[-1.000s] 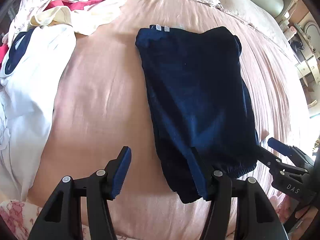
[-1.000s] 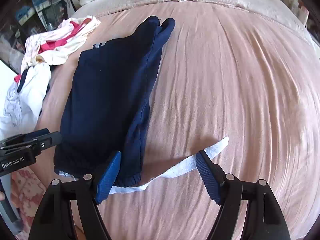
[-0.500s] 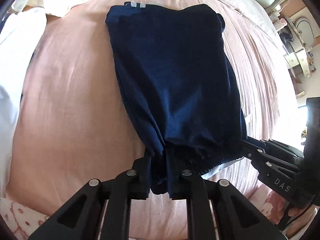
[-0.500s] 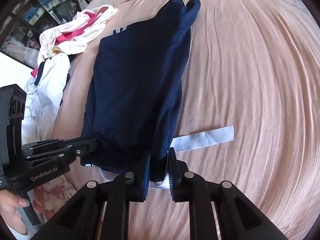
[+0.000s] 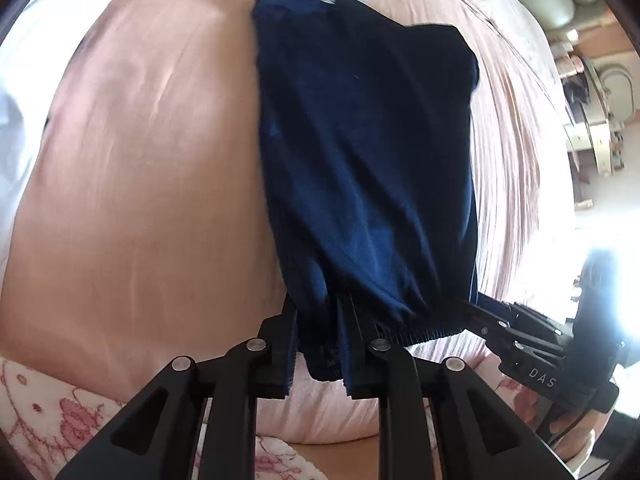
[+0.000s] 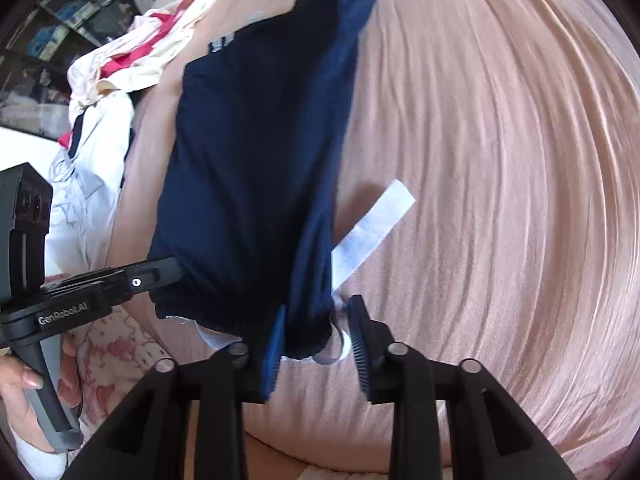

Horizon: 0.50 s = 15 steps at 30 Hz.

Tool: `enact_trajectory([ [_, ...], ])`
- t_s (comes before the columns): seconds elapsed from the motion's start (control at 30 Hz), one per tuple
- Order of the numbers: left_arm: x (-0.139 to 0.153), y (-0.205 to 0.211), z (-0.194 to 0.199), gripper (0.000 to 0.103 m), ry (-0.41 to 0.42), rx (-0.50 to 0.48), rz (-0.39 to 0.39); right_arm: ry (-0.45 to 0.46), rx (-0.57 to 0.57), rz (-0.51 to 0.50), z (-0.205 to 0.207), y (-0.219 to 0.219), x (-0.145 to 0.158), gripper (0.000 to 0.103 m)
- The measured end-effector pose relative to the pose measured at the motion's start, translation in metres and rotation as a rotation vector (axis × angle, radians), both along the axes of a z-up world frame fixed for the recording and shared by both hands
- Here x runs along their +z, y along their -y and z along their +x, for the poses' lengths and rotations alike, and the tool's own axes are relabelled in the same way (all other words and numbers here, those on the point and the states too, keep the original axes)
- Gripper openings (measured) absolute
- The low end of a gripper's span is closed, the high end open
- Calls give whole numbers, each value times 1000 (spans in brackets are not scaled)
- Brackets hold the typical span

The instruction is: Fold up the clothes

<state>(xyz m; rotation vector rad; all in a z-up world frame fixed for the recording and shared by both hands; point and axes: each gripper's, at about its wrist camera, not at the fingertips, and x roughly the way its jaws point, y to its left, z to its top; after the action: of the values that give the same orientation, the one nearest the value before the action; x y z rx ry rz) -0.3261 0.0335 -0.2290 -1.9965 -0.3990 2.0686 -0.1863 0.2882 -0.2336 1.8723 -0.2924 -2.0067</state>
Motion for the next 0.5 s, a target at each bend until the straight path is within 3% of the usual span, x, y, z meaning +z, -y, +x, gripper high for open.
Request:
enact_trajectory([
  [0.1,22,15,-26,30,-99,26,-32,-53,-69,-6,-4,-12,15,36],
  [0.17,32,20,-49,47,-172,25,-61,-155,-108,53,-15,-16,36,36],
  [0.27,20,24,-60,47,-209,-28,-160,-334,-70,145,-51,1,68,36],
  [0.37,6,31,-76,47,-214,-22,-202,-455,2,227,-94,26,75,36],
  [0.5,-5,21,-100,47,-260,-66,-230,-449,22,230,-138,-7,65,36],
])
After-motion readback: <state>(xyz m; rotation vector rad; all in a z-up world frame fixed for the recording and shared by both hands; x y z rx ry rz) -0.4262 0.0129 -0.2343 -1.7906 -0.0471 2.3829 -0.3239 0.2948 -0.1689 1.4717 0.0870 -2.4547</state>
